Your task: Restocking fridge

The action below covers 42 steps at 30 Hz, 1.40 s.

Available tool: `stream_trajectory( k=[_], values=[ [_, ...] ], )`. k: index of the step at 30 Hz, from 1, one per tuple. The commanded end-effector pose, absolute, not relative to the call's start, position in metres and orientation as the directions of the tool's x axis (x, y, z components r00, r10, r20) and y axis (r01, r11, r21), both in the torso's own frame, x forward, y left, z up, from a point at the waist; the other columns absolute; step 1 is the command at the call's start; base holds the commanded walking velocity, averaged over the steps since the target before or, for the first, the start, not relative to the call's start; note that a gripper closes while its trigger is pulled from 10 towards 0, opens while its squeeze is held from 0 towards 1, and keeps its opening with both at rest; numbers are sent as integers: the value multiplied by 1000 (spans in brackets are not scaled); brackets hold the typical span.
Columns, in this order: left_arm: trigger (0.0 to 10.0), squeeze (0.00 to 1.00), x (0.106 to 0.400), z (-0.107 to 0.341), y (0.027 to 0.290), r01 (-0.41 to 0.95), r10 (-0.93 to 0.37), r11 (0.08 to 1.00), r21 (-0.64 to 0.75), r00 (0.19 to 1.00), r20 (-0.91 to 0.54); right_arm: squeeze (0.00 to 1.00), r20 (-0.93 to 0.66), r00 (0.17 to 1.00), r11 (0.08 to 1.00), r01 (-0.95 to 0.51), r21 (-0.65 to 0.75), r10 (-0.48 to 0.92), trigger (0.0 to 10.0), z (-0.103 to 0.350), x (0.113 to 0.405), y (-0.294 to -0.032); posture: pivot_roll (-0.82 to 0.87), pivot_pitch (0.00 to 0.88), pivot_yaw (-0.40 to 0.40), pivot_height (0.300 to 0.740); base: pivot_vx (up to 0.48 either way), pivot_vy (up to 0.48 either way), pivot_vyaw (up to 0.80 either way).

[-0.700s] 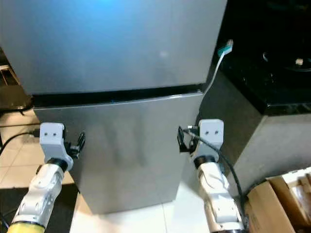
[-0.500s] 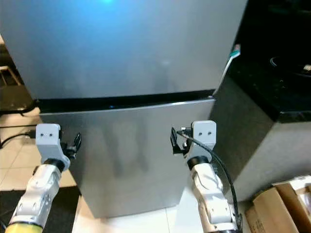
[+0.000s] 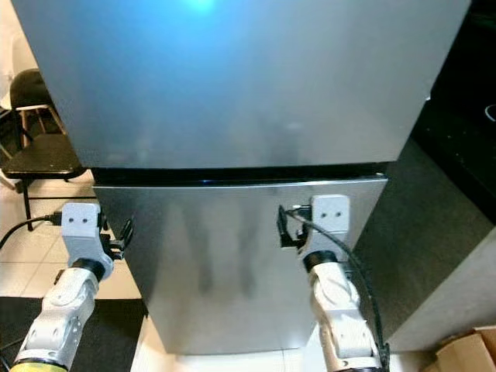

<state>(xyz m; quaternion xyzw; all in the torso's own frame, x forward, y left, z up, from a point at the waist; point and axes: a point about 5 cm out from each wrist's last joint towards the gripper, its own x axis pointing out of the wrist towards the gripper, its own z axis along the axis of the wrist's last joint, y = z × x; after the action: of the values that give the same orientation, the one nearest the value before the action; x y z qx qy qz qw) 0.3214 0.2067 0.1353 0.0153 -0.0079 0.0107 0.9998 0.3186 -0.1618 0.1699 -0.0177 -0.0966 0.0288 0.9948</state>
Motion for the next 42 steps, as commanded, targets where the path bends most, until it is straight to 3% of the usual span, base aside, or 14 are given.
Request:
stream_trajectory(
  k=[1, 5, 9, 12, 16, 20, 24, 26, 28, 33, 39, 42],
  values=[
    [10000, 0, 318, 131, 203, 2, -1, 999, 36, 1000, -10, 0, 178, 983, 998, -39, -49, 47, 10000, 166, 319, -167, -103, 121, 33, 740, 0, 0, 0],
    [10000, 0, 310, 119, 196, 58, -55, 997, 53, 997, -57, 0, 156, 986, 997, -45, -61, 54, 10000, 160, 318, -169, -103, 121, 33, 740, 0, 0, 0],
    [10000, 0, 273, 59, 187, 131, -110, 989, 68, 962, -251, 0, 5, 998, 989, -53, -138, 55, 10000, 117, 310, -176, -100, 122, 32, 740, 0, 0, 0],
    [10000, 0, 262, 42, 189, 128, -97, 988, 87, 949, -302, 0, -44, 998, 987, -55, -151, 49, 10000, 103, 306, -179, -99, 123, 31, 740, 0, 0, 0],
    [10000, 0, 221, -6, 206, 74, 3, 987, 145, 883, -470, 0, -236, 971, 979, -80, -187, 34, 10000, 54, 286, -188, -99, 125, 29, 740, 0, 0, 0],
    [10000, 0, 172, -46, 235, 22, 131, 974, 225, 759, -638, 0, -477, 877, 958, -178, -226, 51, 10000, -3, 250, -190, -99, 126, 27, 740, 0, 0, 0],
    [10000, 0, 146, -62, 251, 12, 193, 962, 272, 674, -713, 0, -594, 803, 947, -222, -232, 42, 10000, -34, 225, -190, -99, 125, 24, 740, 0, 0, 0],
    [10000, 0, 146, -62, 251, 12, 193, 962, 272, 674, -713, 0, -594, 803, 947, -222, -232, 42, 10000, -34, 225, -190, -99, 125, 24, 740, 0, 0, 0],
    [10000, 0, 130, -70, 256, 17, 193, 966, 258, 618, -762, 0, -678, 735, 957, -200, -211, 4, 10000, -54, 205, -193, -99, 125, 24, 740, 0, 0, 0],
    [10000, 0, 122, -77, 254, 45, 140, 978, 204, 581, -802, 0, -784, 614, 975, -106, -198, -92, 10000, -78, 174, -205, -104, 111, 23, 740, 0, 0, 0],
    [10000, 0, 127, -81, 244, 63, 112, 981, 186, 601, -792, 0, -809, 582, 951, -200, -234, -77, 10000, -87, 159, -204, -112, 94, 31, 740, 0, 0, 0],
    [10000, 0, 130, -81, 241, 80, 102, 979, 188, 605, -789, 98, -822, 561, 938, -225, -265, -97, 10000, -91, 150, -207, -110, 86, 29, 740, 0, 0, 358]
  ],
)
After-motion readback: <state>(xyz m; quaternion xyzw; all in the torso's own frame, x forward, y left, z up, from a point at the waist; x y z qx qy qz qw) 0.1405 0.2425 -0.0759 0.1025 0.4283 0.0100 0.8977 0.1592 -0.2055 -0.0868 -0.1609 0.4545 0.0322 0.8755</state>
